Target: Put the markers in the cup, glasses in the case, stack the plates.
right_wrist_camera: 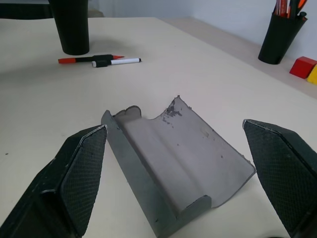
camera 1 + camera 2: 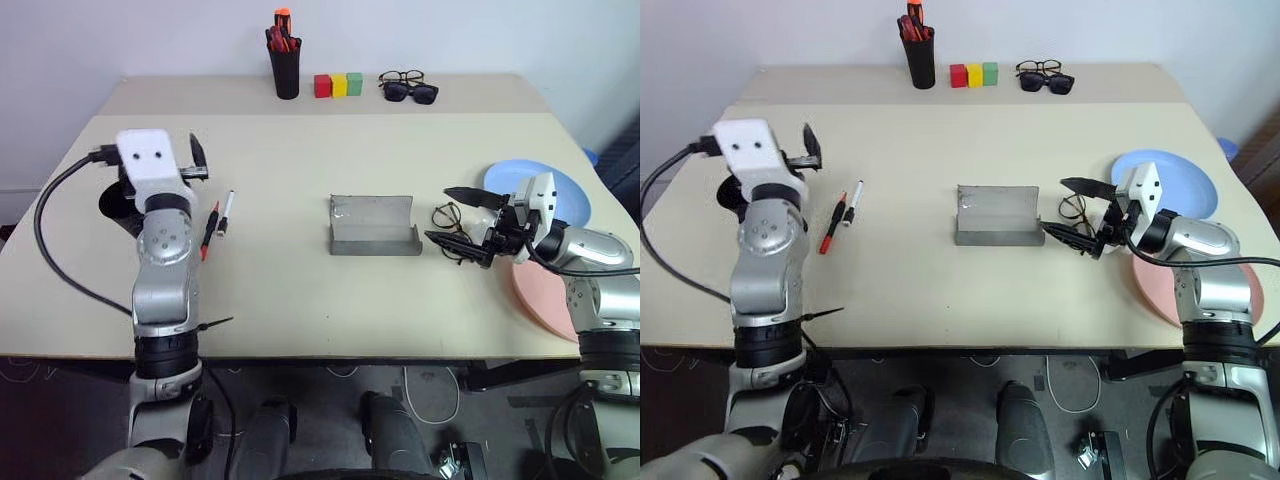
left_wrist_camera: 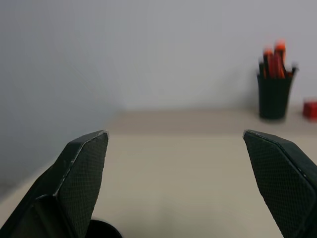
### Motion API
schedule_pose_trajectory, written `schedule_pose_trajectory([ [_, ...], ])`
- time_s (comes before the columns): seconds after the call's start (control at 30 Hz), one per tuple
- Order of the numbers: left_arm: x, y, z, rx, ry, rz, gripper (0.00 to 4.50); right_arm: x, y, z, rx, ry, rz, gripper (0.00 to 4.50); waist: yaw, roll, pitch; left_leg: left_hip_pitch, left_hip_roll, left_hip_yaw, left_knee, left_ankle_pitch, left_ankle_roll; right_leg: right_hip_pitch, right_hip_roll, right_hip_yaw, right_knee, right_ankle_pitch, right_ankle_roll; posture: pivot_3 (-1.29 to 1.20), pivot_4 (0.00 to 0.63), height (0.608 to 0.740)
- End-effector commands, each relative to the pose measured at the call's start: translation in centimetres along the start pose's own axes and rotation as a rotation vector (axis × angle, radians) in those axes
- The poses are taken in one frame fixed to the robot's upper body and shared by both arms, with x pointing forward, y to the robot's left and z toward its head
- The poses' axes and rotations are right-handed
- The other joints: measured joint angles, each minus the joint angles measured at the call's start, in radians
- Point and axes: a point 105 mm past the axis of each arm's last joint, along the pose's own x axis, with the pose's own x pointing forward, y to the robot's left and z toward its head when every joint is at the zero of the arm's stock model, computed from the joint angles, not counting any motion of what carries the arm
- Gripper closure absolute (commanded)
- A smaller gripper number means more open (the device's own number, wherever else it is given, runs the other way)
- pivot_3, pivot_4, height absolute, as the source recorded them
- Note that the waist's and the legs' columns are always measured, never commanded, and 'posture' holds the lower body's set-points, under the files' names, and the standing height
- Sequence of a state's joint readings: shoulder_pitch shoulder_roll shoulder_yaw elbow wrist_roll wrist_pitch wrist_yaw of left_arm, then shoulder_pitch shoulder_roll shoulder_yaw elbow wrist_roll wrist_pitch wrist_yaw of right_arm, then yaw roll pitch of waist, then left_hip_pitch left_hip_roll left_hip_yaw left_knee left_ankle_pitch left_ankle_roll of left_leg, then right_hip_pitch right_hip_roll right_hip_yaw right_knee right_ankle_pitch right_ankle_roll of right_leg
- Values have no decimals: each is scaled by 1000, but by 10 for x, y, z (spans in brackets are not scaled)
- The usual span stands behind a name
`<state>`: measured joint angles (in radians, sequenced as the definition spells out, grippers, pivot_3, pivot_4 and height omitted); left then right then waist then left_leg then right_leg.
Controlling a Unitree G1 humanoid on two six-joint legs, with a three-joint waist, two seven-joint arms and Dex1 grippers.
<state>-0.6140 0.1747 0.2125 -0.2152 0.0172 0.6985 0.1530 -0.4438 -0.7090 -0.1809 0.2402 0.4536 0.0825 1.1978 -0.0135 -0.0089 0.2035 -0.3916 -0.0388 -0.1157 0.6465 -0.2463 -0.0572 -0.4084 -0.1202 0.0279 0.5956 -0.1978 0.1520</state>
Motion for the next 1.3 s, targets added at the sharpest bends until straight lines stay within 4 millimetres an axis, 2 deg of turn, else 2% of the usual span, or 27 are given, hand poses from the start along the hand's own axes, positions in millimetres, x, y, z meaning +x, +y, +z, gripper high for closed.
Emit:
schedule_pose_trajectory([
  [0.03, 3, -7, -9, -34, 243, -62, 46, -10, -6, 14, -56, -28, -45, 0, -2, 0, 0, 0, 0, 0, 0, 0, 0, 0, 0, 0, 0, -1, 2, 0, 150, 740],
  [0.17, 4, -17, -6, 29, 347, -194, 46, -15, -6, 12, -55, -27, -68, 0, -12, 0, 0, 0, 0, 0, -2, 0, 0, -1, 0, 0, 0, -2, 3, 0, 150, 740],
  [0.33, 1, -12, -19, 53, 477, -212, 46, -18, -5, 10, -53, -26, -84, 0, -21, 0, 0, 0, 0, 0, -1, 0, 0, -1, 0, 0, 1, -1, 2, 0, 150, 740],
  [0.53, -16, -6, -47, 86, 684, -255, 46, -19, -5, 8, -54, -21, -95, 0, -28, 0, 0, 1, 0, 0, -1, 0, 0, -1, 0, 0, 1, -1, 2, 0, 150, 740],
  [0.87, -20, 17, -78, 58, 863, -157, 46, -17, -3, 4, -50, -31, -102, 0, -28, 0, 0, 1, 0, 0, -1, 0, -1, -1, 0, 0, 1, -1, 2, 0, 150, 740],
  [1.07, -23, 11, -91, 13, 925, -169, 46, -19, -4, 6, -52, -29, -106, 0, -28, 0, 0, 1, 0, 0, -1, 0, -1, -1, 0, 0, 1, -1, 1, 0, 150, 740],
  [1.1, -25, 9, -95, 7, 941, -176, 556, -20, -4, 6, -53, -28, -106, 0, -27, 0, 0, 1, 0, 0, -1, 0, -1, -1, 0, 0, 1, -1, 1, 0, 150, 740],
  [1.13, -27, 6, -99, -11, 954, -182, 819, -20, -4, 6, -54, -26, -106, 0, -27, 0, 0, 1, 0, 0, -1, 0, -1, -1, 0, 0, 1, -1, 1, 0, 150, 740],
  [1.3, -32, -1, -107, -31, 974, -193, 3416, -22, -4, 8, -58, -22, -108, 0, -30, 1, -1, 2, 0, 0, -1, 0, -1, 0, 0, 0, 1, -1, 2, 0, 150, 740],
])
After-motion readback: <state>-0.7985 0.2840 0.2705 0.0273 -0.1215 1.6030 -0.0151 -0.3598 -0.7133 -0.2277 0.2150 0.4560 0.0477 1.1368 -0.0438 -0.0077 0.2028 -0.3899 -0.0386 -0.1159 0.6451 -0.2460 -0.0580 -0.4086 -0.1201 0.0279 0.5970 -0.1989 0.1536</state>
